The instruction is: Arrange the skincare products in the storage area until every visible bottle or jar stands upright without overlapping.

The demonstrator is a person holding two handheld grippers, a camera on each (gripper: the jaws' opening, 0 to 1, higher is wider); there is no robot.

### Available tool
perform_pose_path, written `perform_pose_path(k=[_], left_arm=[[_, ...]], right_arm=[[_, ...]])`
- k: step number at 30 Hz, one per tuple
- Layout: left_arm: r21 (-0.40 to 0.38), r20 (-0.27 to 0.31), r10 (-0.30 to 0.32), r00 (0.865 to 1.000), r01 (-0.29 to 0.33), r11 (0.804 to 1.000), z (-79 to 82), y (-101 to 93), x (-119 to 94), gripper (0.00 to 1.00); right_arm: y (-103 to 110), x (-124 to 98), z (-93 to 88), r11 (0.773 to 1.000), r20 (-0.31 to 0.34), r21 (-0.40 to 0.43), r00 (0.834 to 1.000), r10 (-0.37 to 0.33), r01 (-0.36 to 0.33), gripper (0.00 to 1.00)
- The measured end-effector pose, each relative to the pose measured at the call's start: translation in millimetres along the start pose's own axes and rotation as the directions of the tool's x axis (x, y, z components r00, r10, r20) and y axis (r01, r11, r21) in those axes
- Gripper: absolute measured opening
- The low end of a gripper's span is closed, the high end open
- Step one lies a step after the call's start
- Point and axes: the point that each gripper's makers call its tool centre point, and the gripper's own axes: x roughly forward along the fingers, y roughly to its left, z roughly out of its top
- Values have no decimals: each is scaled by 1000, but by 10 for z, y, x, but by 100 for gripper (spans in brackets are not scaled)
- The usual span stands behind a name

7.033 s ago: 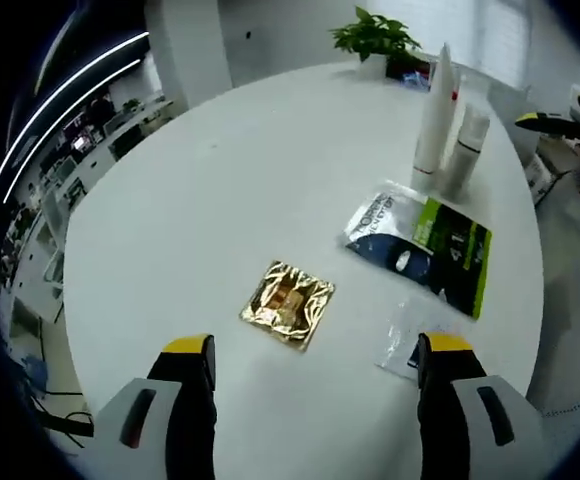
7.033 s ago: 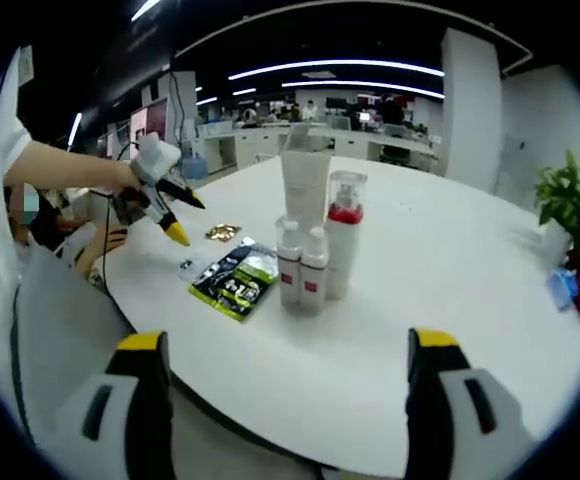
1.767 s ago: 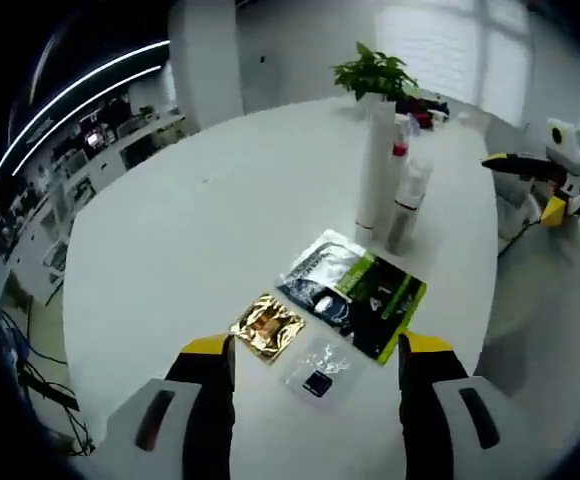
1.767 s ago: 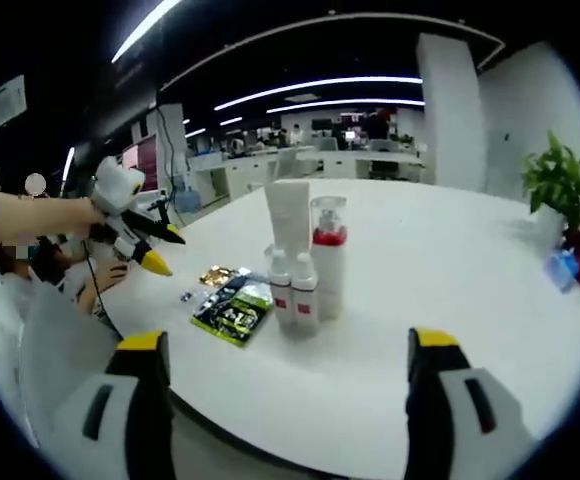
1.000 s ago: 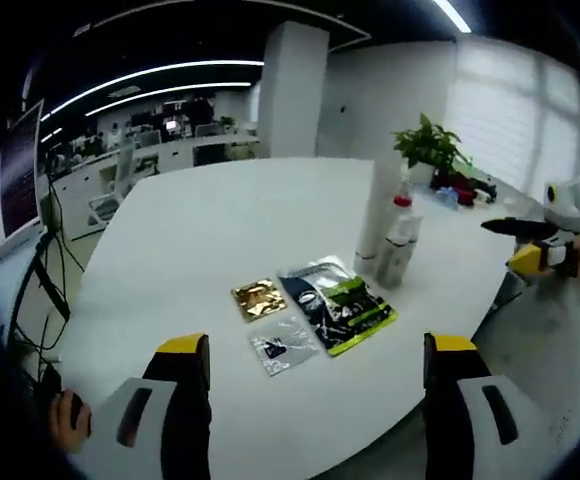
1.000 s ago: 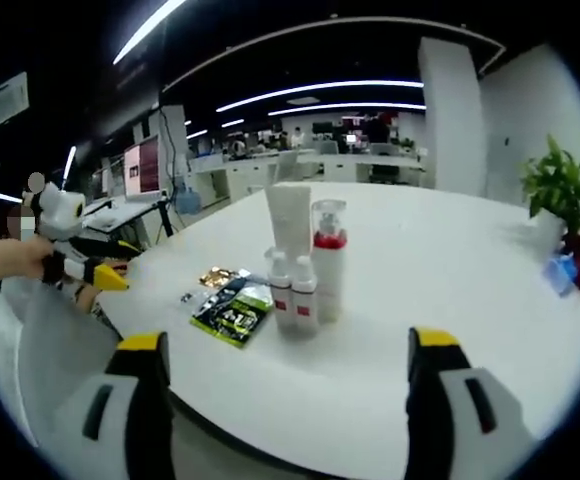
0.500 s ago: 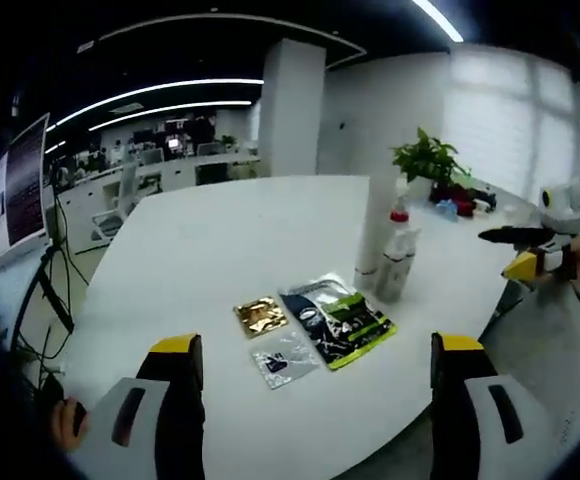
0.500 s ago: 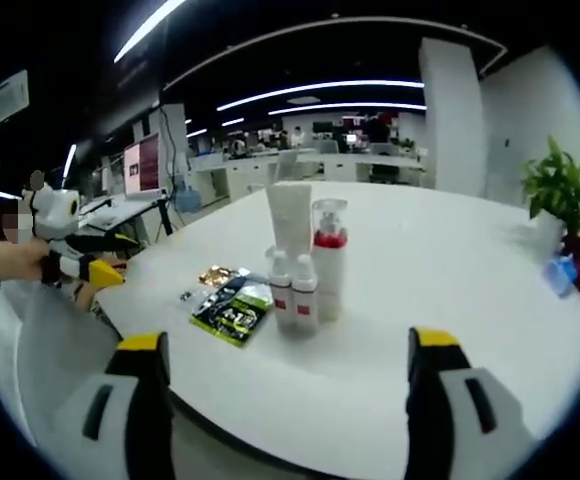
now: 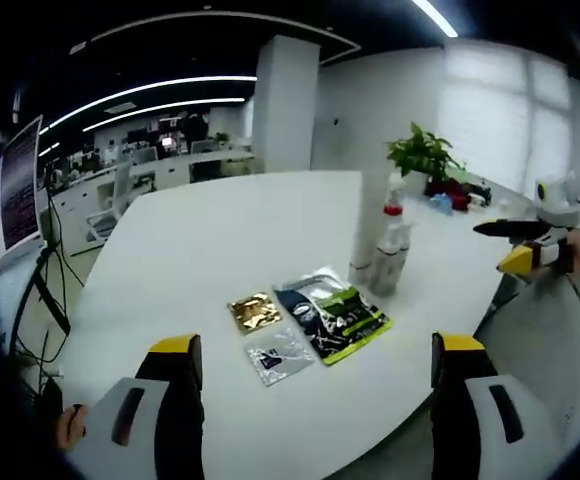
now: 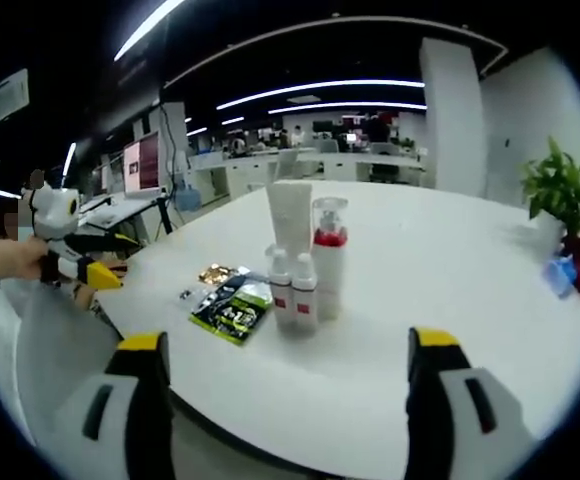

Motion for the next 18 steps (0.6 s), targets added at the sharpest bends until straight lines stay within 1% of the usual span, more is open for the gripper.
perform_pose_path(k=[18], left_arm=[[14, -6, -12, 1000, 12, 1000, -9, -26, -2, 92]], right_arm=[[-3, 4, -18, 1000, -10, -8, 1000, -5, 5, 99]])
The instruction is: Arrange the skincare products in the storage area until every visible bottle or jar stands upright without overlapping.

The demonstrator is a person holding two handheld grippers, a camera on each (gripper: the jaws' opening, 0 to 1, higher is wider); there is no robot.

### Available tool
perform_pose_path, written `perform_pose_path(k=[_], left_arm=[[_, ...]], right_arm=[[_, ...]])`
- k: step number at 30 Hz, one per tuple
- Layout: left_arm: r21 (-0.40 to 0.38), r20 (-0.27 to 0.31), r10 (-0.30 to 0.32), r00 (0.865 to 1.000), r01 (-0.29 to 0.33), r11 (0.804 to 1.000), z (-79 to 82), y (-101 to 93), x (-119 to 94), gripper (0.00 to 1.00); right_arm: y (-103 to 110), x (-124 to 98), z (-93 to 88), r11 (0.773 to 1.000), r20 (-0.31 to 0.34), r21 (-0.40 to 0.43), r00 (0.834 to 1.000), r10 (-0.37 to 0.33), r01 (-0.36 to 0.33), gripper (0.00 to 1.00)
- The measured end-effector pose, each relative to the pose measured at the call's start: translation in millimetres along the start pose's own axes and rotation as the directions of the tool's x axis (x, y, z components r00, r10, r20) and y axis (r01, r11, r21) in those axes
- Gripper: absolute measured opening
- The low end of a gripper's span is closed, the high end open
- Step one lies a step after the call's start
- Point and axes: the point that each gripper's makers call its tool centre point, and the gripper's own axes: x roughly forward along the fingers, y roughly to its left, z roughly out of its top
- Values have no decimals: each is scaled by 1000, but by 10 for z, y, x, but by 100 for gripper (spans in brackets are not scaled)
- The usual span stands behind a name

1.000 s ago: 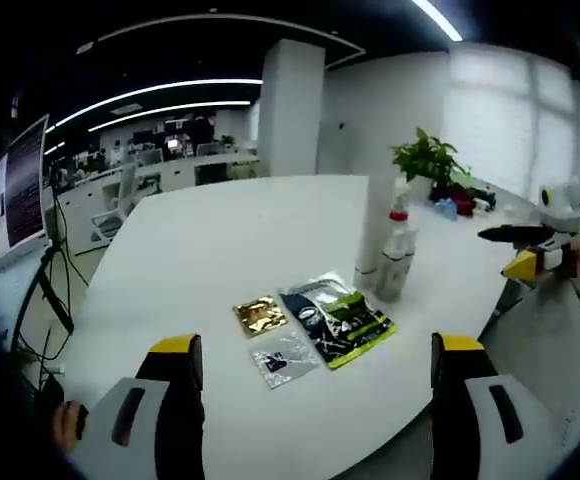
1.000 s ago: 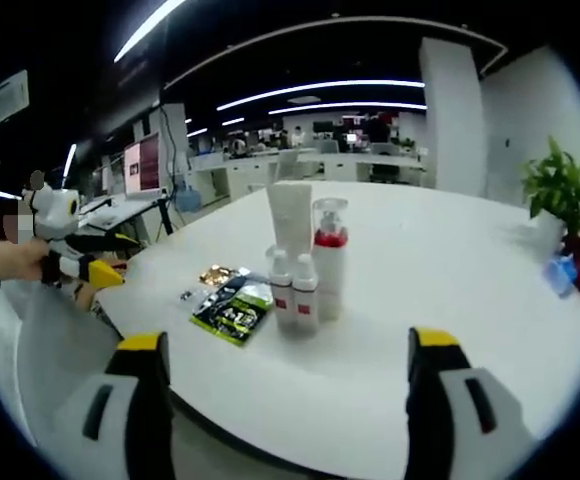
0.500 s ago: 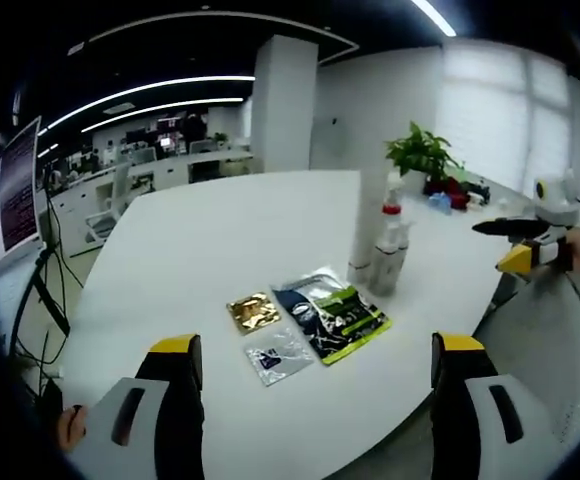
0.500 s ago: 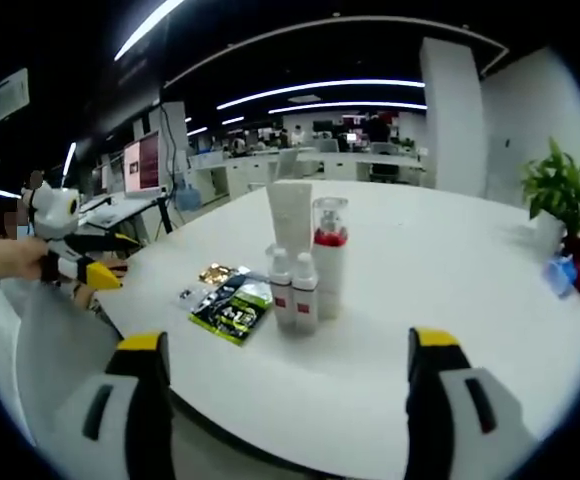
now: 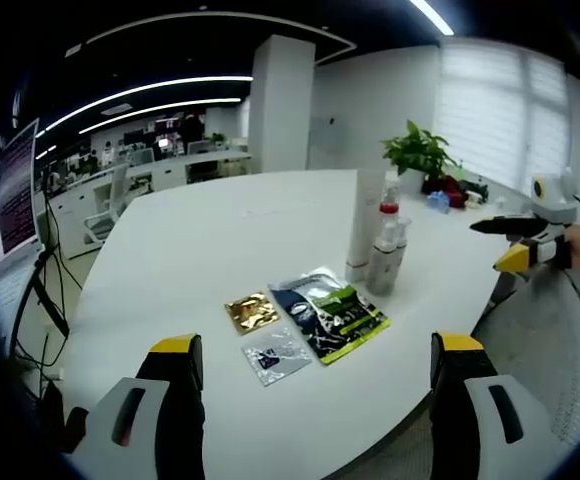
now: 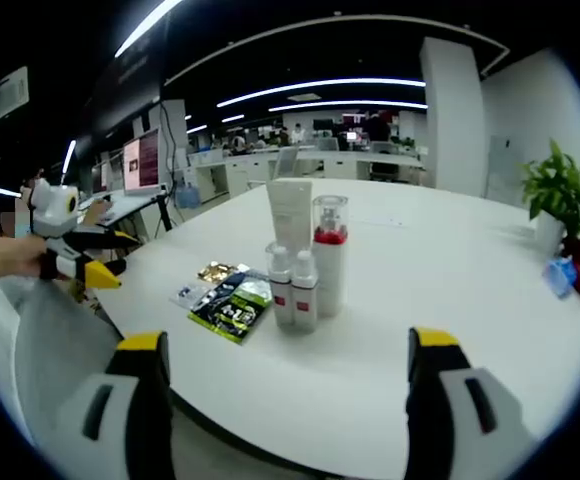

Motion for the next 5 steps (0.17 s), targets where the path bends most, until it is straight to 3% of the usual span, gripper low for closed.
perform_pose_path(k=[5], left_arm=[[6, -4, -6, 1000, 6, 1000, -5, -10, 6, 92]], right_arm=[[2, 4, -2, 1000, -3, -6, 1000, -2, 2, 99]])
